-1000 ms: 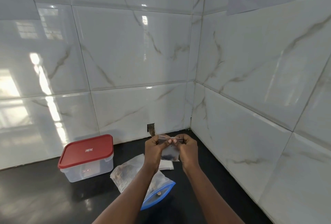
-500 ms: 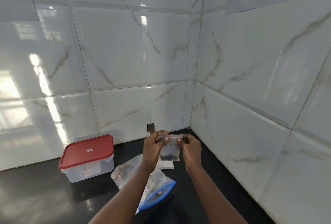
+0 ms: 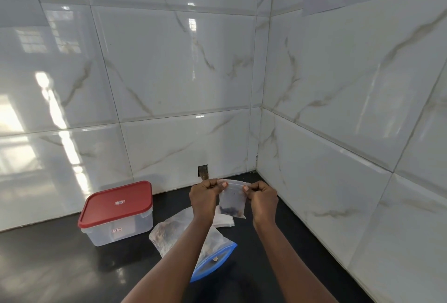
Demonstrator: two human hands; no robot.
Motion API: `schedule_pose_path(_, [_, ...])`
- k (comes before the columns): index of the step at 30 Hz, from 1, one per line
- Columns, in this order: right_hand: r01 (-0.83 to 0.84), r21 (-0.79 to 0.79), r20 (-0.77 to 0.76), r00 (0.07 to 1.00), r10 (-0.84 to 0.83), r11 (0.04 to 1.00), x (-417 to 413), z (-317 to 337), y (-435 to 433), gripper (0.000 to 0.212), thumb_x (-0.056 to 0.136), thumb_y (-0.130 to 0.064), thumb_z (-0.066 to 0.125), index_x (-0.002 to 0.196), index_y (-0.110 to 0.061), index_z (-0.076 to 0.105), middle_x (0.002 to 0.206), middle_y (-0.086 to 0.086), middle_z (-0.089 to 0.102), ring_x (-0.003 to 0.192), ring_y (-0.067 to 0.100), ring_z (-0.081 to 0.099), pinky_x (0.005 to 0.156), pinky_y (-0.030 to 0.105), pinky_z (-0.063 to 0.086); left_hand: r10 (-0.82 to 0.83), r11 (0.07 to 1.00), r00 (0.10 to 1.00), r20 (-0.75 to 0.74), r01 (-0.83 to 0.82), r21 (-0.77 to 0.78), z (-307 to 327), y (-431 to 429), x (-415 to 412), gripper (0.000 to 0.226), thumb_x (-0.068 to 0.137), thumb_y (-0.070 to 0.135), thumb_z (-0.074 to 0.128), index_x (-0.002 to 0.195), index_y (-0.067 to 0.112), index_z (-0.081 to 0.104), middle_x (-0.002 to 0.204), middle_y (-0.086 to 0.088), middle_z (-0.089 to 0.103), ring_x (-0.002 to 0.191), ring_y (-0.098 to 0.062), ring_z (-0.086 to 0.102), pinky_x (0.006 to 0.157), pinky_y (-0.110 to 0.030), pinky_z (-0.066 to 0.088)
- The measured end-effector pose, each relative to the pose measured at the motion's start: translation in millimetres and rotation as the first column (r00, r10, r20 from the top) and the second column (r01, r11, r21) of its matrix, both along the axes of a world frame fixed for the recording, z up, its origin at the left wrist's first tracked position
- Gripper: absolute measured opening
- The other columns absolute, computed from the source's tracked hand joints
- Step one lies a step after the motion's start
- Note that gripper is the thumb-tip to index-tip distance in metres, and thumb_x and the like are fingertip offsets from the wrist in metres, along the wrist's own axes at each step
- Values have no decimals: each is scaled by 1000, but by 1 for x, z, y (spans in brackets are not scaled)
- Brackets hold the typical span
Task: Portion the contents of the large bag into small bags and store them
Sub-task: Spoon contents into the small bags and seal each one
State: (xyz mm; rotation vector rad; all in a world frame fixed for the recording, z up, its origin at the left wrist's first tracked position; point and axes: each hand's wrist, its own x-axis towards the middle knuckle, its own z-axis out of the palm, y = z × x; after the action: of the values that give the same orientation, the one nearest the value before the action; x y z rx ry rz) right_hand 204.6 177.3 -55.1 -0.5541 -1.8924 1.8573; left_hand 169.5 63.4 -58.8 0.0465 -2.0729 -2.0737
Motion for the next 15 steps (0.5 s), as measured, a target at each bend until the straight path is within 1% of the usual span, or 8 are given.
schedule_pose_path(1, [-4, -8, -2, 1000, 4, 1000, -1, -1, 2, 27, 85, 0, 63, 64, -17, 62, 77, 6, 65, 84, 23, 63, 79, 38, 56, -18, 1000, 1000, -2, 18, 23, -1, 0, 0, 9, 78, 5, 70, 80, 13, 72, 72, 2, 68, 74, -17, 64, 75, -31, 55])
schedule_pose_path(3, [-12, -19, -6, 1000, 12, 1000, -2, -3, 7, 27, 85, 0, 63, 65, -18, 63, 81, 9, 67, 86, 26, 65, 81, 40, 57, -51, 999, 998, -28, 51, 3, -6, 0, -1, 13, 81, 4, 67, 84, 15, 72, 74, 4, 69, 78, -19, 66, 77, -31, 55])
schedule_pose_path(6, [-16, -11, -8, 1000, 16, 1000, -3, -6, 14, 27, 83, 0, 65, 65, -19, 64, 80, 10, 68, 81, 24, 65, 77, 36, 56, -46, 995, 998, -48, 41, -93, -12, 3, -4, 19, 85, 4, 63, 80, 21, 70, 75, 1, 69, 81, -24, 66, 77, -34, 56])
schedule_pose_path(10, [-42, -12, 4, 999, 42, 999, -5, -8, 24, 27, 82, 4, 65, 66, -18, 63, 73, 4, 65, 73, 18, 62, 69, 30, 55, -18, 975, 999, -39, 9, -224, -17, 15, -11, 16, 90, 8, 55, 82, 15, 66, 78, -2, 65, 78, -18, 60, 73, -33, 52])
schedule_pose_path(11, [-40, -5, 14, 999, 40, 999, -6, -9, 27, 30, 83, 6, 62, 65, -18, 63, 72, 4, 64, 72, 17, 61, 67, 30, 55, -26, 968, 999, -32, 17, -251, -18, 18, -12, 15, 92, 9, 53, 84, 14, 65, 79, -1, 63, 78, -16, 58, 71, -30, 51])
schedule_pose_path(13, [-9, 18, 37, 999, 8, 1000, -9, -12, 32, 34, 82, 10, 56, 63, -18, 62, 72, 4, 63, 72, 17, 60, 68, 34, 54, -42, 954, 999, -2, 40, -297, -20, 27, -13, 14, 94, 12, 49, 89, 12, 62, 81, 1, 59, 76, -11, 54, 63, -18, 45])
schedule_pose_path(14, [9, 26, 51, 999, -11, 1000, -11, -14, 35, 35, 82, 10, 54, 63, -18, 61, 73, 4, 63, 73, 16, 60, 68, 34, 54, -43, 953, 999, 11, 44, -299, -22, 32, -13, 14, 95, 13, 49, 90, 13, 62, 82, 0, 59, 76, -11, 53, 62, -16, 42])
schedule_pose_path(15, [24, 36, 67, 997, -26, 999, -14, -17, 38, 34, 84, 8, 52, 64, -18, 60, 76, 3, 62, 74, 15, 58, 67, 31, 52, -43, 958, 999, 24, 48, -284, -25, 38, -15, 13, 94, 14, 49, 89, 14, 62, 83, -1, 60, 78, -12, 55, 63, -17, 43])
